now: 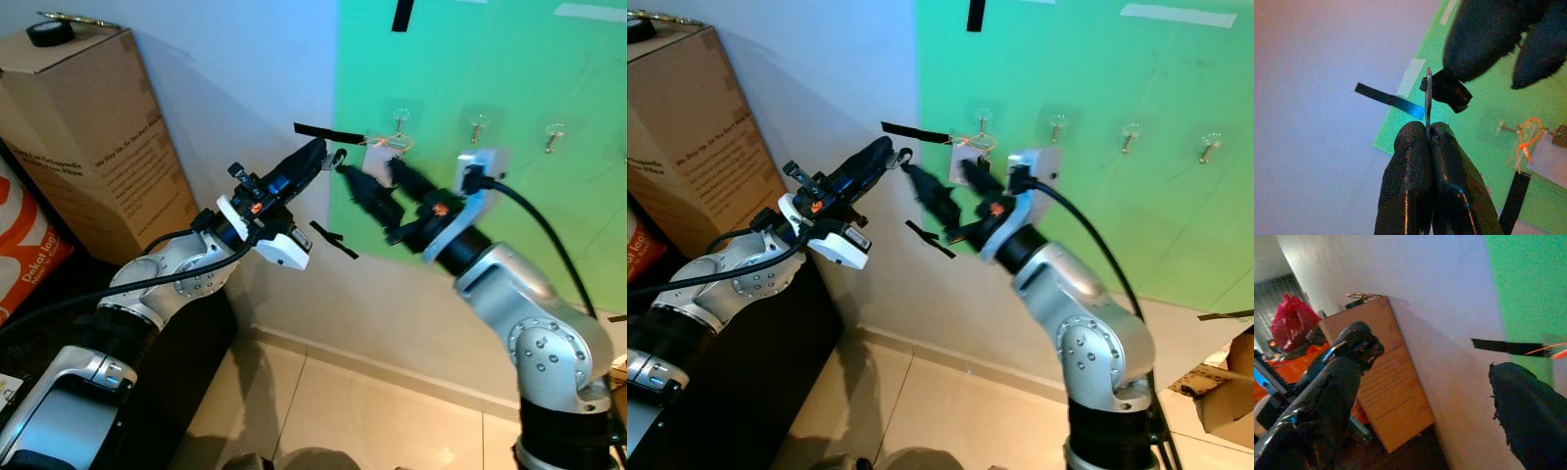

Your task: Hang keys on a hook

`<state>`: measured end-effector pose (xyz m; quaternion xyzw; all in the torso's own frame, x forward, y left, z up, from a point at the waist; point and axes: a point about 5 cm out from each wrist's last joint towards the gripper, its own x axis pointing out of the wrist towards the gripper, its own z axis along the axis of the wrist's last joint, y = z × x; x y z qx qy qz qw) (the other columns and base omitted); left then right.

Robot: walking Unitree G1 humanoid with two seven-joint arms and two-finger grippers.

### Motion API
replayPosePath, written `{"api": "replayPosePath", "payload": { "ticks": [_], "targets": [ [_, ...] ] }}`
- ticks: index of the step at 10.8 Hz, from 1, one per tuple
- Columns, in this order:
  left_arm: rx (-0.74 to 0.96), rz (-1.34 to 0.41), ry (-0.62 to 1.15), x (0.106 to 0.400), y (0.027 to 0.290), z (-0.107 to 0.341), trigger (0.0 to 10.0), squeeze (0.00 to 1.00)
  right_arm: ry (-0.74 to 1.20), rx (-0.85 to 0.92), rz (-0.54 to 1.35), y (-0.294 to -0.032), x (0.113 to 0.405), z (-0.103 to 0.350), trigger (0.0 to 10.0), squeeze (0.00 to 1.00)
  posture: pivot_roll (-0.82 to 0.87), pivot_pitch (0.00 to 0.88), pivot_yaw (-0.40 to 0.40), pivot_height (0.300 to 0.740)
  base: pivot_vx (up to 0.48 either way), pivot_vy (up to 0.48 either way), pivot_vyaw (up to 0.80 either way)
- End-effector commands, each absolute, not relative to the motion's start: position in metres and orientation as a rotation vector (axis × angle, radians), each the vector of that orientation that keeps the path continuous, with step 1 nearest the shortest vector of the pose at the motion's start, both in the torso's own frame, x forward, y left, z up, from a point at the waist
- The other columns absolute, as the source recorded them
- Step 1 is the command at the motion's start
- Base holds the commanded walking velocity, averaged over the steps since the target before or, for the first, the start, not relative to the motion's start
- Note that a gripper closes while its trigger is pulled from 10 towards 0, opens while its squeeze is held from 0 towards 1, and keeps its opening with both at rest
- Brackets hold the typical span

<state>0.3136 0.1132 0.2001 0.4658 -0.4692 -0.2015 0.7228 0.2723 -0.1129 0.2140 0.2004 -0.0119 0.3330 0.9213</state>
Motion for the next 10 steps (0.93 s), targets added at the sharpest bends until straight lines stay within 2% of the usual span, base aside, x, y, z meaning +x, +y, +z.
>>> {"api": "replayPosePath", "payload": {
  "ticks": [1, 2, 4, 5, 6, 7, 9, 10],
  "targets": [
    [1.016, -0.417, -1.087, 0.314, 0.113, 0.212, 0.0, 0.0, 0.05, 0.386, 0.616, -0.115, 0.277, 0.202, 10.0, 1.0, -0.13, 0.0, 0.03, 0.74, 0.0, 0.0, 0.0],
    [1.009, -0.415, -1.092, 0.315, 0.112, 0.213, 0.0, 0.0, 0.078, 0.281, 0.588, -0.114, 0.282, 0.195, 10.0, 1.0, -0.13, 0.0, 0.031, 0.74, 0.0, 0.0, 0.0],
    [0.998, -0.433, -1.096, 0.314, 0.107, 0.212, 0.0, 0.0, 0.058, 0.263, 0.65, -0.099, 0.282, 0.202, 10.0, 1.0, -0.13, 0.0, 0.033, 0.74, 0.0, 0.0, 0.0],
    [0.994, -0.448, -1.096, 0.313, 0.104, 0.21, 0.0, 0.0, 0.021, 0.298, 0.66, -0.095, 0.283, 0.209, 10.0, 0.67, -0.13, 0.0, 0.032, 0.74, 0.0, 0.0, 0.0],
    [0.994, -0.452, -1.094, 0.313, 0.105, 0.21, 0.0, 0.0, -0.03, 0.362, 0.659, -0.097, 0.284, 0.218, 10.0, 0.67, -0.13, 0.0, 0.033, 0.74, 0.0, 0.0, 0.0],
    [0.999, -0.445, -1.083, 0.314, 0.107, 0.209, 0.0, 0.0, -0.08, 0.421, 0.668, -0.103, 0.282, 0.227, 10.0, 0.75, -0.13, 0.0, 0.034, 0.74, 0.0, 0.0, 0.0],
    [0.999, -0.418, -1.07, 0.318, 0.112, 0.211, 0.0, 0.0, -0.1, 0.473, 0.7, -0.109, 0.277, 0.229, 10.0, 1.0, -0.13, 0.0, 0.035, 0.74, 0.0, 0.0, 0.0],
    [0.994, -0.404, -1.063, 0.32, 0.114, 0.212, 0.0, 0.0, -0.099, 0.503, 0.724, -0.11, 0.273, 0.229, 10.0, 1.0, -0.13, 0.0, 0.034, 0.74, 0.0, 0.0, 0.0]
  ]
}}
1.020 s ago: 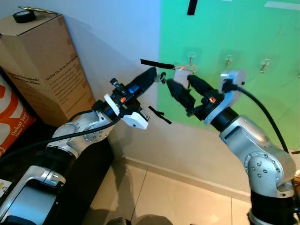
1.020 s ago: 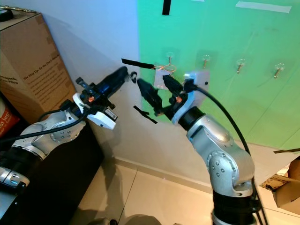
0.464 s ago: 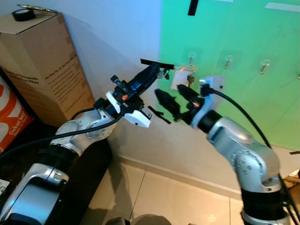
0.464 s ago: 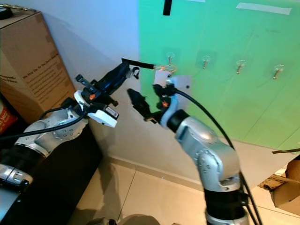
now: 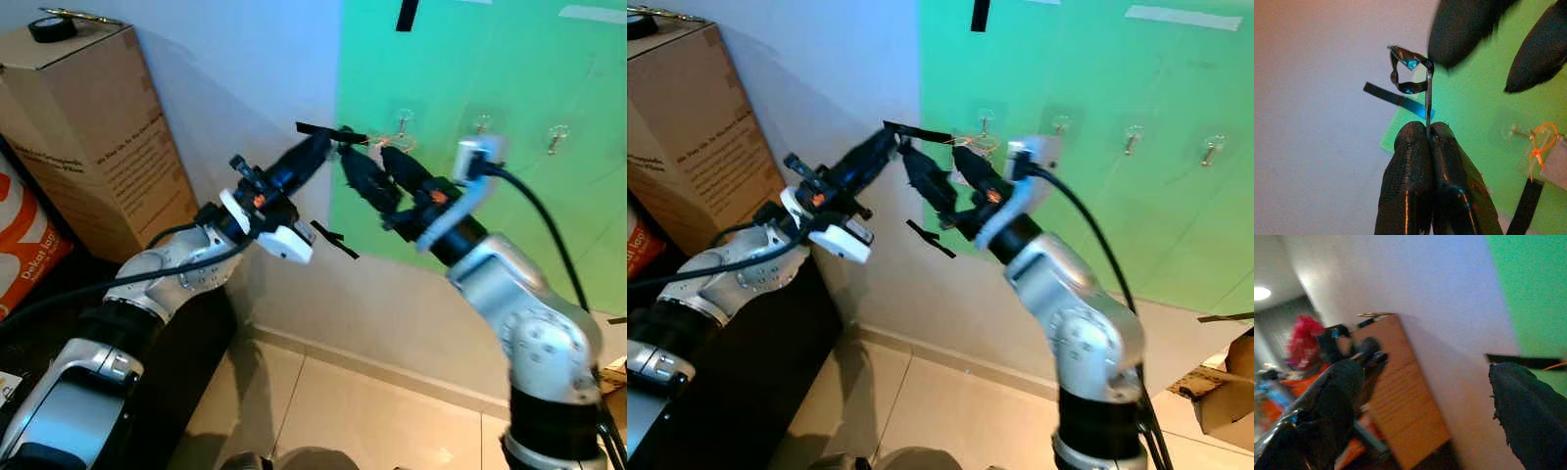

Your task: Hang keys on a hook

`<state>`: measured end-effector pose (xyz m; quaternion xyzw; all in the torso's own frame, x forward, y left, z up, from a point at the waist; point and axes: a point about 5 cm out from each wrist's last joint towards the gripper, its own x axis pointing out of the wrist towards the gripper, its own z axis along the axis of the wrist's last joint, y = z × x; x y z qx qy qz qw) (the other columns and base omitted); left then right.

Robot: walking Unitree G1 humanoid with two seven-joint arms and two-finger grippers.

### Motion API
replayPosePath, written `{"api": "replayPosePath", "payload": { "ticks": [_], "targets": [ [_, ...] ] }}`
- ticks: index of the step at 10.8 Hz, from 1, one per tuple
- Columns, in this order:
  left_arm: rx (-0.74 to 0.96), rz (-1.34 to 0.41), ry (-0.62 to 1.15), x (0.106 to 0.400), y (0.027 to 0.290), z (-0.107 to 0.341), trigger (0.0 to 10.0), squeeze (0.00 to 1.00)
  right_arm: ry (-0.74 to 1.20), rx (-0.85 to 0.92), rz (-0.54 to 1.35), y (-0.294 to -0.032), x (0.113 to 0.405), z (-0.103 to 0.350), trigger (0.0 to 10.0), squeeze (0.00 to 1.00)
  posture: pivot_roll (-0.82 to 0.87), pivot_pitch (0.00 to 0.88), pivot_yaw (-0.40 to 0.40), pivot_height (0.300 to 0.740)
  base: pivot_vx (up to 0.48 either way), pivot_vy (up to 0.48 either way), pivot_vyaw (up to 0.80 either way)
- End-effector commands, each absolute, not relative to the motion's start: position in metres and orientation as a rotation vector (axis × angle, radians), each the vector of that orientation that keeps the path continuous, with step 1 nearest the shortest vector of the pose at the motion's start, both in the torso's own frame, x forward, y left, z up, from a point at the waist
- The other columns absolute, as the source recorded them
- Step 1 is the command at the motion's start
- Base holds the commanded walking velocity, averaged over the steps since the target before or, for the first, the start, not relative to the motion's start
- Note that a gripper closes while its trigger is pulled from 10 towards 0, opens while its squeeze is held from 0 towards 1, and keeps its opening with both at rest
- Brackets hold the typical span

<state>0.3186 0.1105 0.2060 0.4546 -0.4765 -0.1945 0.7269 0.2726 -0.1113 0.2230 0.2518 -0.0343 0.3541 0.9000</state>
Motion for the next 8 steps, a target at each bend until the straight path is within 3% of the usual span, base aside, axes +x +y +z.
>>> {"api": "replayPosePath", "payload": {
  "ticks": [1, 3, 4, 5, 6, 8],
  "targets": [
    [0.996, -0.394, -1.057, 0.3218, 0.1161, 0.2125, 0.0, 0.0, -0.082, 0.553, 0.805, -0.1086, 0.2644, 0.2277, 10.0, 1.0, -0.14, 0.0, 0.033, 0.74, 0.0, 0.0, 0.0],
    [0.998, -0.398, -1.06, 0.3217, 0.1153, 0.2128, 0.0, 0.0, -0.085, 0.561, 0.823, -0.1071, 0.2626, 0.2288, 10.0, 1.0, -0.13, 0.0, 0.032, 0.74, 0.0, 0.0, 0.0],
    [0.999, -0.403, -1.062, 0.3216, 0.1145, 0.2126, 0.0, 0.0, -0.096, 0.563, 0.81, -0.1071, 0.2646, 0.2311, 10.0, 0.69, -0.13, 0.0, 0.031, 0.74, 0.0, 0.0, 0.0],
    [0.997, -0.409, -1.066, 0.3212, 0.1136, 0.2125, 0.0, 0.0, -0.108, 0.566, 0.788, -0.1091, 0.2672, 0.2335, 10.0, 0.26, -0.13, 0.0, 0.03, 0.74, 0.0, 0.0, 0.0],
    [0.996, -0.413, -1.067, 0.3207, 0.113, 0.2123, 0.0, 0.0, -0.105, 0.561, 0.779, -0.1106, 0.2682, 0.234, 10.0, 0.0, -0.13, 0.0, 0.03, 0.74, 0.0, 0.0, 0.0],
    [0.993, -0.415, -1.072, 0.3202, 0.112, 0.2126, 0.0, 0.0, -0.049, 0.486, 0.773, -0.1068, 0.2682, 0.2247, 10.0, 0.0, -0.13, 0.0, 0.031, 0.74, 0.0, 0.0, 0.0]
  ]
}}
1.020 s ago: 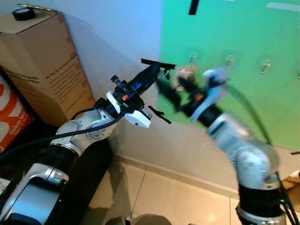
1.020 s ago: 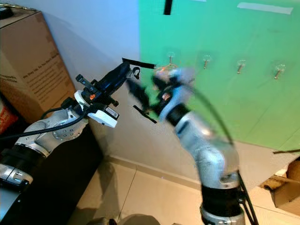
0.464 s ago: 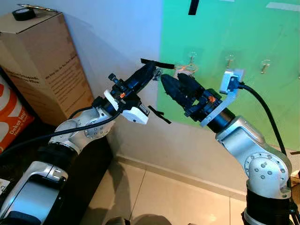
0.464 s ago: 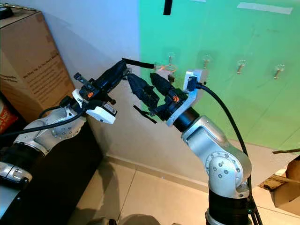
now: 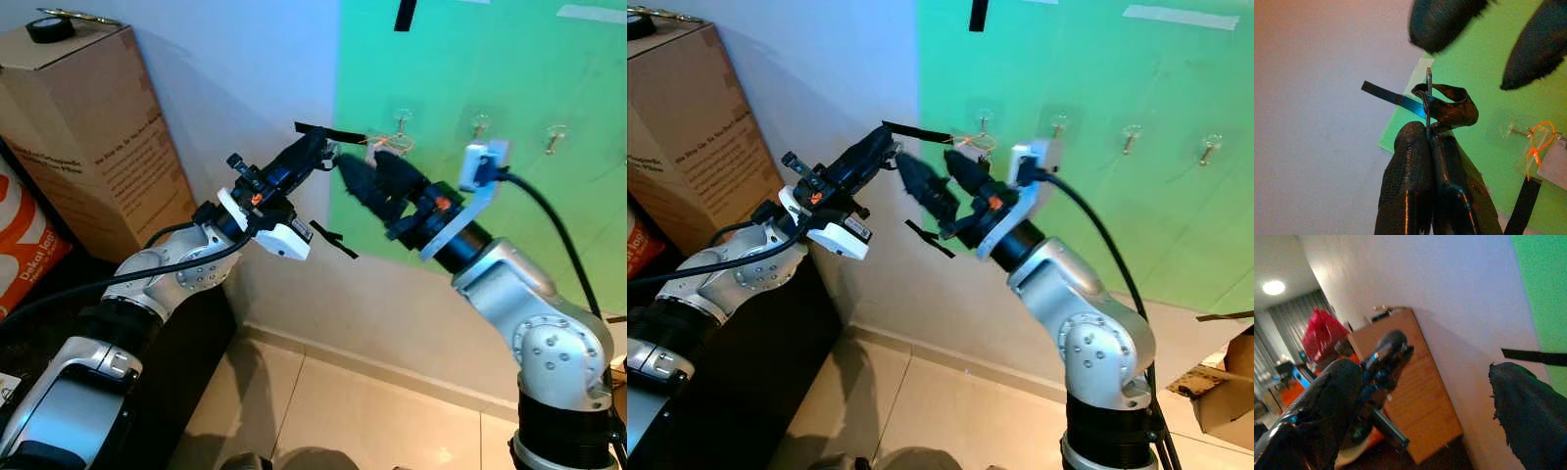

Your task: Hang keys on a hook

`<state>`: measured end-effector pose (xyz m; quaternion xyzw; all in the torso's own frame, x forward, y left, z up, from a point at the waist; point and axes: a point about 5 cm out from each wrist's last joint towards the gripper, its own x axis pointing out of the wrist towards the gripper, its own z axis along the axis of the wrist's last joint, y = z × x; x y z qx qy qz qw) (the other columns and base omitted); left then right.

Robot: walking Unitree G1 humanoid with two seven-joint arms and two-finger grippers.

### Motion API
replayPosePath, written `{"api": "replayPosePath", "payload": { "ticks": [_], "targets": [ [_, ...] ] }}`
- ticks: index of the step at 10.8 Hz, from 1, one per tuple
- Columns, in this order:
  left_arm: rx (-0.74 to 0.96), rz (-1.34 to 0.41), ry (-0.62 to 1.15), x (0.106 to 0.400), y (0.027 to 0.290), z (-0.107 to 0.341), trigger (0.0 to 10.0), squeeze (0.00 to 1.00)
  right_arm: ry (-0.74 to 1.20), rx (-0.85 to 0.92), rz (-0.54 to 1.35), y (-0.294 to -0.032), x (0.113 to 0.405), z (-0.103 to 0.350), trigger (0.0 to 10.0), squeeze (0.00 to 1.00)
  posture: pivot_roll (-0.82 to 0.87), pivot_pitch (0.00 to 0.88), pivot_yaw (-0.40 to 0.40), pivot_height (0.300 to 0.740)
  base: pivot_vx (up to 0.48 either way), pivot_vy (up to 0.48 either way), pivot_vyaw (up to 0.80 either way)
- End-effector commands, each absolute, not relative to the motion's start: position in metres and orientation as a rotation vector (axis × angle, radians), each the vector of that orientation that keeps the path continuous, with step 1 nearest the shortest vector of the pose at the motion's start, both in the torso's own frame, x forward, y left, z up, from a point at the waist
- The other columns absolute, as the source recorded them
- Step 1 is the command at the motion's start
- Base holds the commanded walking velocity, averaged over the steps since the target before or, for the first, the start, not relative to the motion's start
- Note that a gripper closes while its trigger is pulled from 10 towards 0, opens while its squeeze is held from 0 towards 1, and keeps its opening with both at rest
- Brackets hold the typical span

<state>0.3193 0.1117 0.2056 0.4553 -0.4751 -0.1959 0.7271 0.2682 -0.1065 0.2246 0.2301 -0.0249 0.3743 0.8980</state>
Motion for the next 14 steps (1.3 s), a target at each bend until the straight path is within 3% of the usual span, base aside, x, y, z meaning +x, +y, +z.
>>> {"api": "replayPosePath", "payload": {
  "ticks": [1, 2, 3, 6, 8, 9, 14],
  "targets": [
    [0.997, -0.416, -1.072, 0.32, 0.111, 0.213, 0.0, 0.0, -0.045, 0.44, 0.77, -0.104, 0.268, 0.223, 10.0, 0.0, -0.13, 0.0, 0.031, 0.74, 0.0, 0.0, 0.0],
    [1.02, -0.412, -1.055, 0.323, 0.111, 0.212, 0.0, 0.0, -0.066, 0.366, 0.734, -0.104, 0.27, 0.225, 10.0, 0.16, -0.13, 0.0, 0.032, 0.74, 0.0, 0.0, 0.0],
    [1.043, -0.412, -1.04, 0.325, 0.112, 0.212, 0.0, 0.0, -0.097, 0.278, 0.699, -0.105, 0.271, 0.229, 10.0, 1.0, -0.13, 0.0, 0.033, 0.74, 0.0, 0.0, 0.0],
    [1.075, -0.421, -1.029, 0.328, 0.111, 0.211, 0.0, 0.0, -0.116, 0.166, 0.72, -0.094, 0.262, 0.232, 10.0, 1.0, -0.13, 0.0, 0.035, 0.74, 0.0, 0.0, 0.0],
    [1.094, -0.43, -1.02, 0.329, 0.109, 0.209, 0.0, 0.0, -0.121, 0.182, 0.709, -0.086, 0.26, 0.234, 10.0, 1.0, -0.13, 0.0, 0.037, 0.74, 0.0, 0.0, 0.0],
    [1.104, -0.427, -1.016, 0.33, 0.109, 0.209, 0.0, 0.0, -0.097, 0.214, 0.726, -0.077, 0.256, 0.234, 10.0, 0.0, -0.13, 0.0, 0.036, 0.74, 0.0, 0.0, 0.0],
    [1.119, -0.435, -1.024, 0.329, 0.108, 0.208, 0.0, 0.0, -0.07, 0.376, 0.68, -0.07, 0.258, 0.236, 10.0, 0.0, -0.13, 0.0, 0.038, 0.74, 0.0, 0.0, 0.0]
  ]
}}
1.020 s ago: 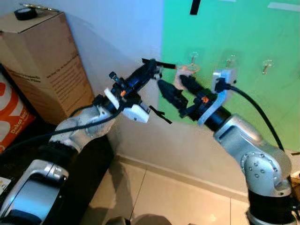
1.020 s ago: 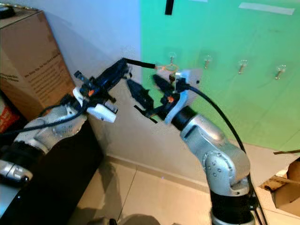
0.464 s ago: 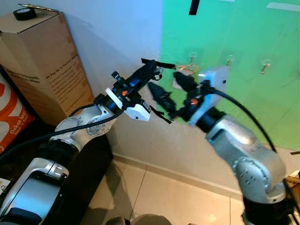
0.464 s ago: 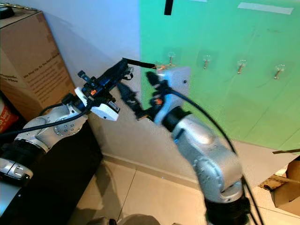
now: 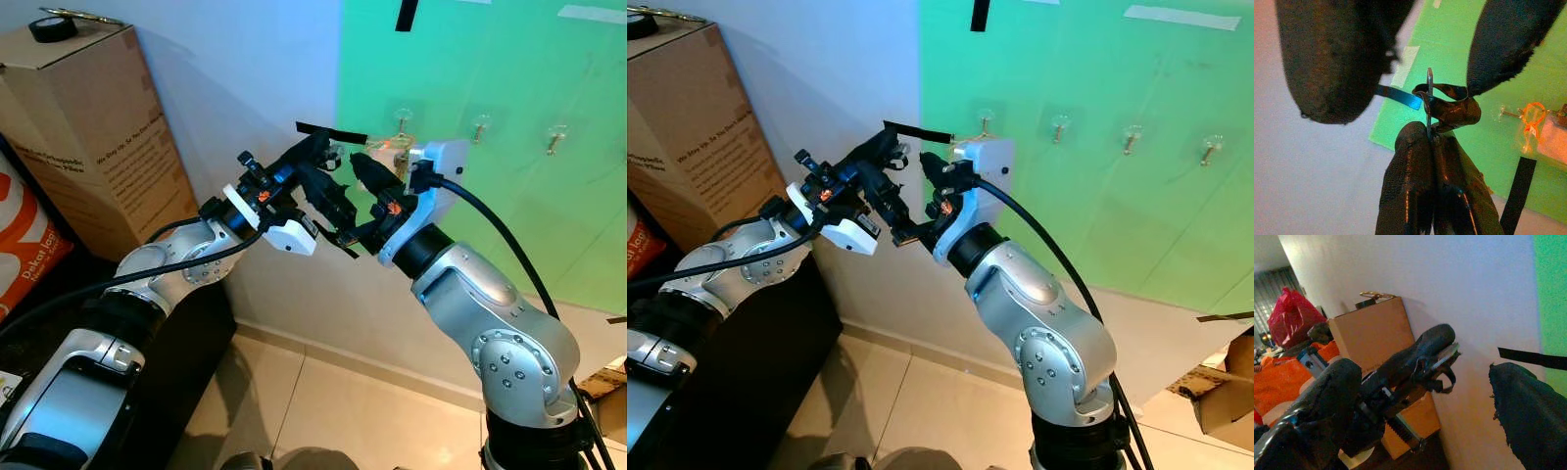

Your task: Hang keys on a hook

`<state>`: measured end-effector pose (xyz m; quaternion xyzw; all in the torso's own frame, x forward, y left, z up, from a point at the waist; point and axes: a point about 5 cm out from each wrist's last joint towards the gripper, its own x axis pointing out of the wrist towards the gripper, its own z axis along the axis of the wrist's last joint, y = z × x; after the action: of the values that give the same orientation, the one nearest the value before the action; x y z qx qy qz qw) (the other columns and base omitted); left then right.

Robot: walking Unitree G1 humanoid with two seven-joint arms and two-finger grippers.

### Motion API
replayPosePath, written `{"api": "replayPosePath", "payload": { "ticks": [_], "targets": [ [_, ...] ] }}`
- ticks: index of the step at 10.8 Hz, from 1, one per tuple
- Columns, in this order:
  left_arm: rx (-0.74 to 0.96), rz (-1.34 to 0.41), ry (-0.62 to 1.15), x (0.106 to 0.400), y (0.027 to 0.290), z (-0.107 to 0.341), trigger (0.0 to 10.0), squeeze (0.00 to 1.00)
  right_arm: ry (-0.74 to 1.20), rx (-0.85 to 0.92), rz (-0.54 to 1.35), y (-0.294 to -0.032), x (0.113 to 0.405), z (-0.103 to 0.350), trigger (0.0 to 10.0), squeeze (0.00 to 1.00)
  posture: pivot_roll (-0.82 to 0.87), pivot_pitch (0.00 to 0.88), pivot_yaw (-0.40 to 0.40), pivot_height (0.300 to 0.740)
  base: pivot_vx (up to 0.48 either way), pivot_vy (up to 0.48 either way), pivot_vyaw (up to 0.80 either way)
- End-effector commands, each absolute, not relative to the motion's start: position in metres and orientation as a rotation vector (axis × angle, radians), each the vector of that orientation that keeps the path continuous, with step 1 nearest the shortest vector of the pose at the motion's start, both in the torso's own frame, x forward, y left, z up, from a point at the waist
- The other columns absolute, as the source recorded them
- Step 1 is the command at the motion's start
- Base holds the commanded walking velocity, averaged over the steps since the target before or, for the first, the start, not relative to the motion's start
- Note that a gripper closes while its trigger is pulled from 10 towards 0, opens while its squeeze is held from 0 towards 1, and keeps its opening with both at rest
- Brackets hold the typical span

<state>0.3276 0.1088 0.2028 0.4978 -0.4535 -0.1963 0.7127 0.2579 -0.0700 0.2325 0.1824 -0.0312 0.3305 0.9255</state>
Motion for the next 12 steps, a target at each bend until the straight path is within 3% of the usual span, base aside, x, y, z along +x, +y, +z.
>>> {"api": "replayPosePath", "payload": {
  "ticks": [1, 4, 5, 6, 7, 12],
  "targets": [
    [1.119, -0.437, -1.028, 0.3291, 0.1068, 0.2077, 0.0, 0.0, -0.061, 0.376, 0.658, -0.0711, 0.2592, 0.236, 10.0, 0.0, -0.13, 0.0, 0.038, 0.74, 0.0, 0.0, 0.0],
    [1.118, -0.433, -1.033, 0.3292, 0.1061, 0.2081, 0.0, 0.0, -0.02, 0.324, 0.614, -0.0733, 0.2639, 0.2299, 10.0, 0.0, -0.13, 0.0, 0.035, 0.74, 0.0, 0.0, 0.0],
    [1.118, -0.432, -1.034, 0.3293, 0.1062, 0.2081, 0.0, 0.0, -0.017, 0.324, 0.609, -0.0743, 0.2646, 0.2297, 7.6, 0.0, -0.13, 0.0, 0.035, 0.74, 0.0, 0.0, 0.0],
    [1.118, -0.431, -1.035, 0.3293, 0.1062, 0.2081, 0.0, 0.0, -0.018, 0.33, 0.602, -0.0755, 0.2654, 0.2302, 2.1, 0.0, -0.13, 0.0, 0.033, 0.74, 0.0, 0.0, 0.0],
    [1.116, -0.43, -1.036, 0.3291, 0.106, 0.2079, 0.0, 0.0, -0.019, 0.334, 0.597, -0.0768, 0.2659, 0.2306, 0.0, 0.0, -0.13, 0.0, 0.032, 0.74, 0.0, 0.0, 0.0],
    [1.114, -0.431, -1.038, 0.3284, 0.1052, 0.2071, 0.0, 0.0, -0.013, 0.323, 0.576, -0.0802, 0.2683, 0.2285, 0.0, 0.0, -0.13, 0.0, 0.028, 0.74, 0.0, 0.0, 0.0]
  ]
}}
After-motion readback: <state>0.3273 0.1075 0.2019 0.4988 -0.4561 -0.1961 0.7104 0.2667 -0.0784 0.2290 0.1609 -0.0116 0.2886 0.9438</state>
